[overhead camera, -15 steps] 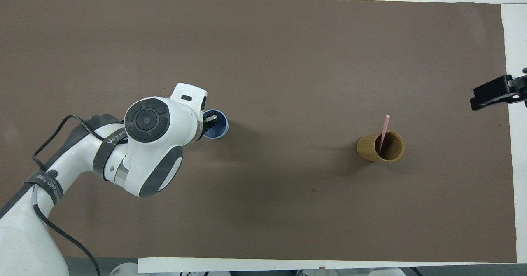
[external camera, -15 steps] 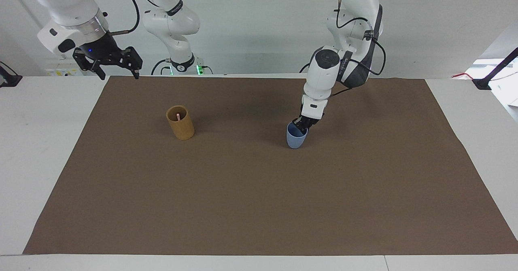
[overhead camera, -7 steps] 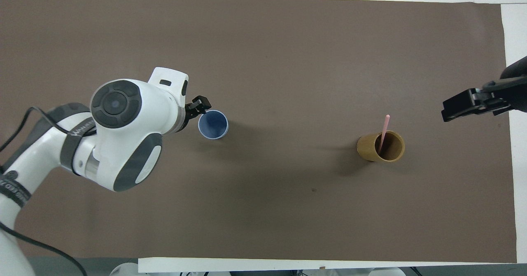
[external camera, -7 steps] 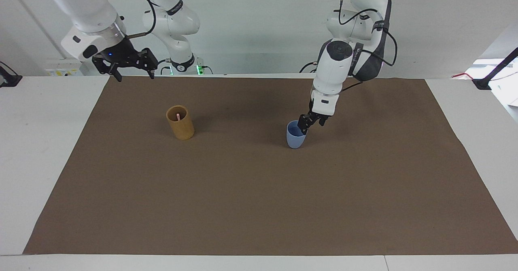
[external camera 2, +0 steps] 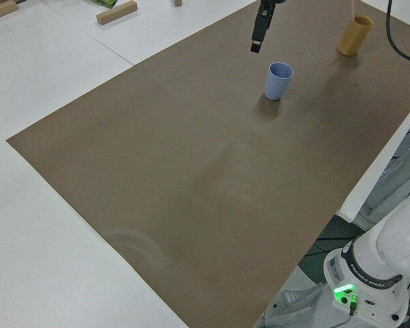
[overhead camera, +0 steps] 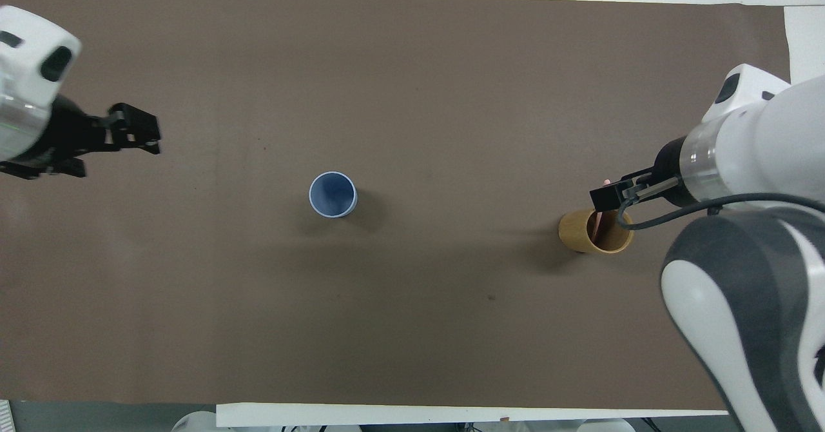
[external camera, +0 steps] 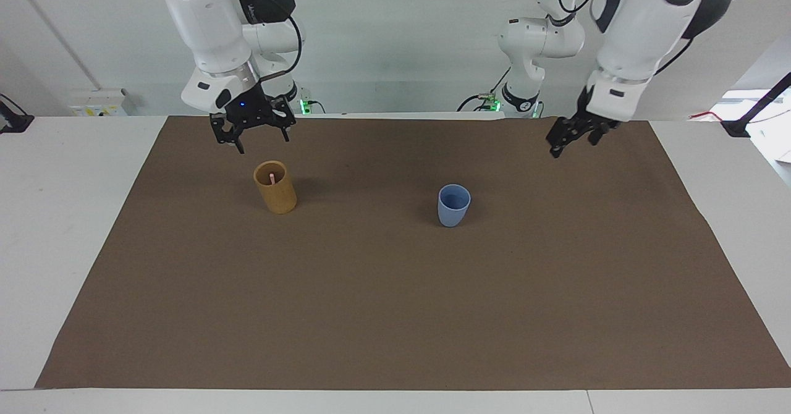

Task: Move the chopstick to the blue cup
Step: 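Release the cup with the left gripper while the right gripper reaches the chopstick, then grasp the pink chopstick in the tan cup with the right gripper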

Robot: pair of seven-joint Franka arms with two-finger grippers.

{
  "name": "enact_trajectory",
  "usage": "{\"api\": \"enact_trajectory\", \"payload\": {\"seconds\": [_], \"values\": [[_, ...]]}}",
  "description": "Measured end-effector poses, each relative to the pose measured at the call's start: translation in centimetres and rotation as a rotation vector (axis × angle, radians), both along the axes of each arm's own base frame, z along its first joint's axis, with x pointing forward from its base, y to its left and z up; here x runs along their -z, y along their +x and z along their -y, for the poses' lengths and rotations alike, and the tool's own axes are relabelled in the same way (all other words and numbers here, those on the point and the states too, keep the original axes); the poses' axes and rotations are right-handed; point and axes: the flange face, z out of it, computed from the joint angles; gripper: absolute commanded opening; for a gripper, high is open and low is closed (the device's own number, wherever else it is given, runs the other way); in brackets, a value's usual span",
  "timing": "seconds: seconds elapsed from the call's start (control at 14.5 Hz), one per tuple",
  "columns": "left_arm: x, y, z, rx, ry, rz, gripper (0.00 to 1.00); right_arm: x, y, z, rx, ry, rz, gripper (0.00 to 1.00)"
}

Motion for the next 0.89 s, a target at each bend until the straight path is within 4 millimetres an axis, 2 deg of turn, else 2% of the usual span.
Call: {"api": "enact_trajectory", "payload": {"seconds": [0.07,0.21,0.34,0.62,0.89], "values": [[-1.0,0.3,-2.6,0.028,-0.012,-0.001,1.00,1.7,-0.5,0.1,-0.043,0.001,0.035,1.00],[-1.1,0.9,-6.8,0.079,-0.040,-0.009,1.00,4.5,-1.4,0.6,-0.092,0.023,0.068,0.99],[-0.3,1.4,-8.8,0.106,-0.056,-0.022,1.00,5.9,-1.7,1.4,-0.116,0.061,0.097,0.92],[0.2,1.6,-8.4,0.124,-0.058,-0.036,1.00,7.6,-2.0,2.3,-0.141,0.089,0.124,0.67],[0.3,1.5,-8.3,0.125,-0.059,-0.044,1.00,8.0,-1.9,3.1,-0.123,0.101,0.125,0.41]]}}
